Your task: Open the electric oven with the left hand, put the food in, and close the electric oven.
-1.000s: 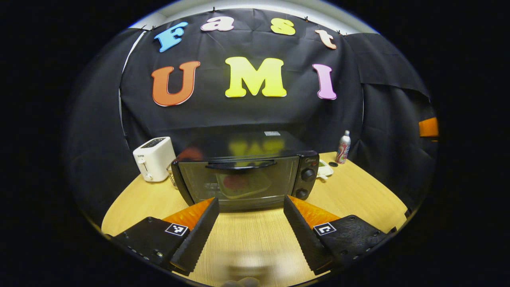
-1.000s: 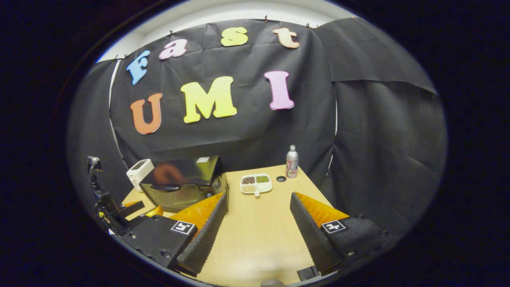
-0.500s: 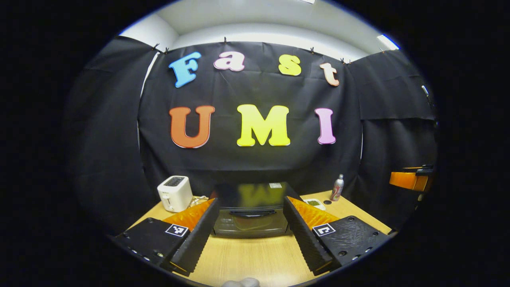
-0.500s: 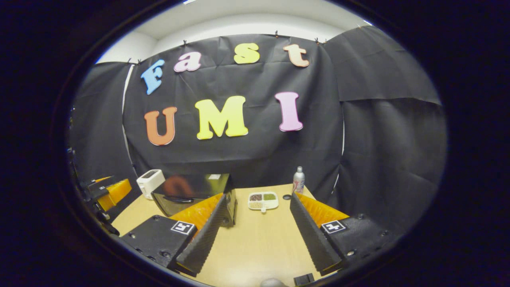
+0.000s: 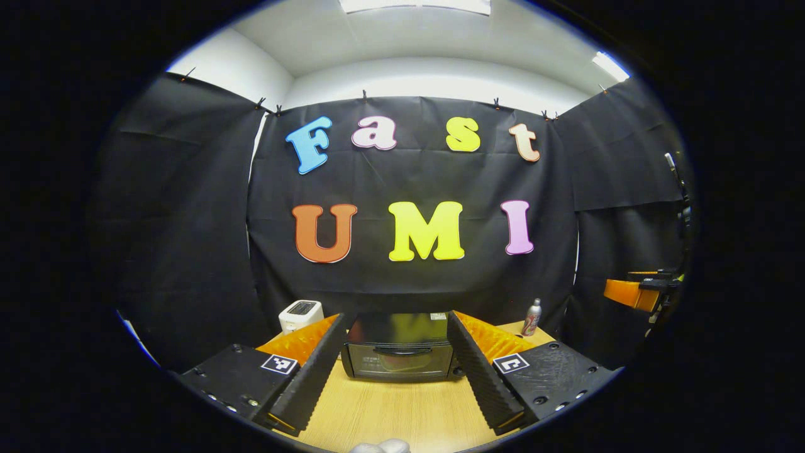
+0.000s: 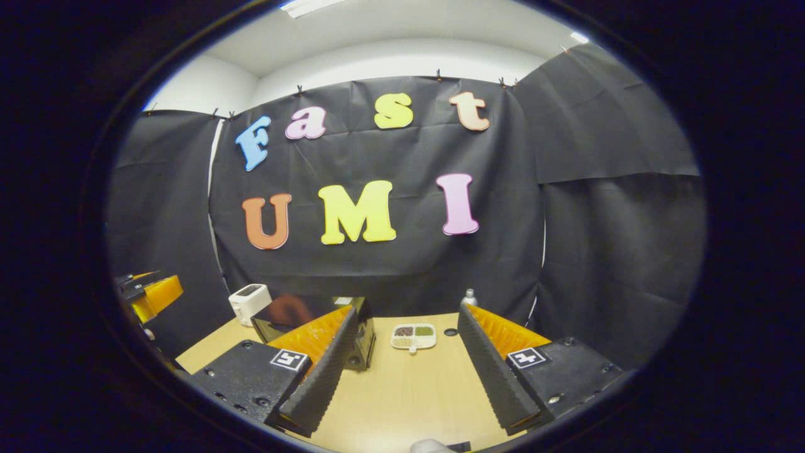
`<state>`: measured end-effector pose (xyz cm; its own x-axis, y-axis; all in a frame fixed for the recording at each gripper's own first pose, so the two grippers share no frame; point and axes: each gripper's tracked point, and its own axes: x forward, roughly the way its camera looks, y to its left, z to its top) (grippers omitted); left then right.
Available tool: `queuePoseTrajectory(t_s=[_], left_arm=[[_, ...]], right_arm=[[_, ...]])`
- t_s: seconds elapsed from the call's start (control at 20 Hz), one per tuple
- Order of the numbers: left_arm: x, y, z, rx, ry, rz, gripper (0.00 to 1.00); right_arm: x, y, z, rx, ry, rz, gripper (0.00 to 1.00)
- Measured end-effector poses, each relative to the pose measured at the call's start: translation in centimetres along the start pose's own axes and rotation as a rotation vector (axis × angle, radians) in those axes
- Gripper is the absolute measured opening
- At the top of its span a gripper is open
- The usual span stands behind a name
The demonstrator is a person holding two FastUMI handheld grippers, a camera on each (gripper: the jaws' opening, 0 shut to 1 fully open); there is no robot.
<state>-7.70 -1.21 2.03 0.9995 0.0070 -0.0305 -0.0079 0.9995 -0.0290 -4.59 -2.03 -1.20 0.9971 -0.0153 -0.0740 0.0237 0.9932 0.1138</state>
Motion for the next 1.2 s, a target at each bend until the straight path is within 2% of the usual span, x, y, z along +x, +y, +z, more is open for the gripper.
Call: queuePoseTrajectory(t_s=[0.05, 0.1, 0.25, 0.3, 0.35, 0.45, 0.5, 0.75, 0.8, 0.85, 0.9, 1.2], left_arm=[[-0.3, -0.3, 0.3, 0.002, -0.005, -0.001, 0.97], [-0.6, -0.6, 0.4, 0.003, -0.006, 0.001, 0.97], [-1.2, -1.1, 1.1, 0.012, -0.014, 0.002, 0.97], [-1.4, -1.3, 1.3, 0.017, -0.021, 0.003, 0.97], [-1.6, -1.4, 1.5, 0.019, -0.025, 0.003, 0.97], [-1.9, -2.1, 2.0, 0.018, -0.036, -0.005, 0.97], [-2.1, -2.3, 2.2, 0.021, -0.040, -0.008, 0.97], [-2.3, -3.1, 2.7, 0.015, -0.041, -0.020, 0.97], [-2.3, -3.1, 2.7, 0.017, -0.041, -0.019, 0.97], [-2.3, -3.2, 2.7, 0.018, -0.043, -0.017, 0.97], [-2.2, -3.3, 2.8, 0.016, -0.043, -0.016, 0.97], [-1.9, -3.7, 2.9, 0.020, -0.045, -0.014, 0.97]], right_arm=[[-0.4, -0.1, 0.2, -0.011, -0.009, 0.003, 1.00], [-0.6, -0.2, 0.1, -0.016, -0.010, 0.008, 0.95], [-1.4, -0.3, 0.4, -0.016, -0.013, 0.018, 0.96], [-1.5, -0.4, 0.6, -0.016, -0.018, 0.021, 1.00], [-1.7, -0.5, 0.6, -0.016, -0.020, 0.021, 0.95], [-2.1, -0.6, 1.1, -0.021, -0.035, 0.023, 1.00], [-2.2, -0.7, 1.2, -0.025, -0.040, 0.023, 0.95], [-2.7, -0.7, 1.8, -0.020, -0.061, 0.026, 0.95], [-2.7, -0.8, 1.9, -0.020, -0.061, 0.024, 1.00], [-2.7, -0.9, 1.9, -0.021, -0.062, 0.028, 1.00], [-2.6, -0.7, 2.0, -0.019, -0.063, 0.031, 0.95], [-2.2, -1.6, 1.8, -0.001, -0.054, 0.024, 0.95]])
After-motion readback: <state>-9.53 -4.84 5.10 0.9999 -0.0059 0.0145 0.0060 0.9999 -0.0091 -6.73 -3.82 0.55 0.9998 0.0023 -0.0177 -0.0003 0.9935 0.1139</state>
